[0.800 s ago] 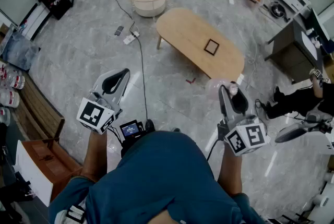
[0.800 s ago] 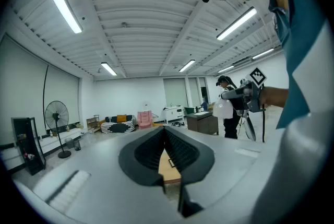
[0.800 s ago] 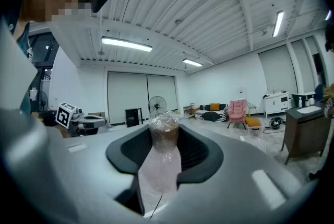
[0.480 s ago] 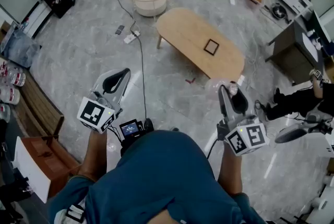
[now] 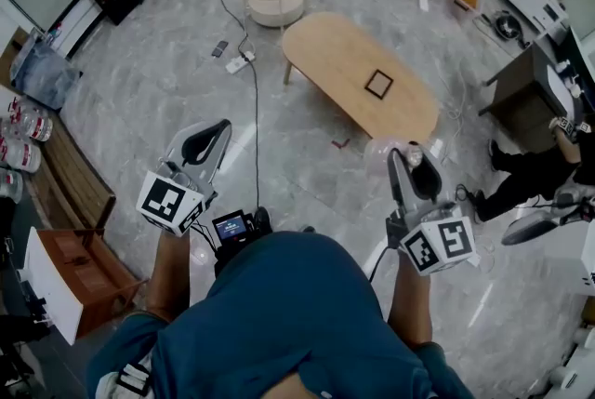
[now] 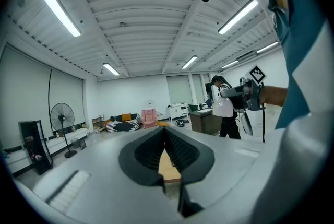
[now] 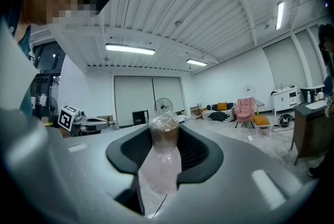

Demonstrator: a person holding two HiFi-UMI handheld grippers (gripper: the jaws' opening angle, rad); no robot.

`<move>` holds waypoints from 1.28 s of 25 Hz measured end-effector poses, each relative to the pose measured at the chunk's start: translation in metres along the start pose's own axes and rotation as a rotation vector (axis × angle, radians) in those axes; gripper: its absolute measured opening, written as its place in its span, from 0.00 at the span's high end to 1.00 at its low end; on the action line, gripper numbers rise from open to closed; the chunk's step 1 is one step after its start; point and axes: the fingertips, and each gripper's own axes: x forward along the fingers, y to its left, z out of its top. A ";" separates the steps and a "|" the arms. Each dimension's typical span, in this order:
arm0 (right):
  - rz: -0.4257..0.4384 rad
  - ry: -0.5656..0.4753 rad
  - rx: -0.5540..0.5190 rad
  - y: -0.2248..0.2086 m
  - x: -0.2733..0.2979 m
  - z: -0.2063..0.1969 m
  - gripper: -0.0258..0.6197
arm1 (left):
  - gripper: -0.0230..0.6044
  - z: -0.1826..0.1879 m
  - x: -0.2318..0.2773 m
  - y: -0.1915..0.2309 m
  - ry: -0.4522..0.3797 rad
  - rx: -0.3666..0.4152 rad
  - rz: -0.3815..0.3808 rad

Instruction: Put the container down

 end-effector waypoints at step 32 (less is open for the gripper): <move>-0.045 0.002 0.021 -0.056 0.108 0.010 0.72 | 0.97 -0.009 0.110 0.075 0.003 0.003 -0.074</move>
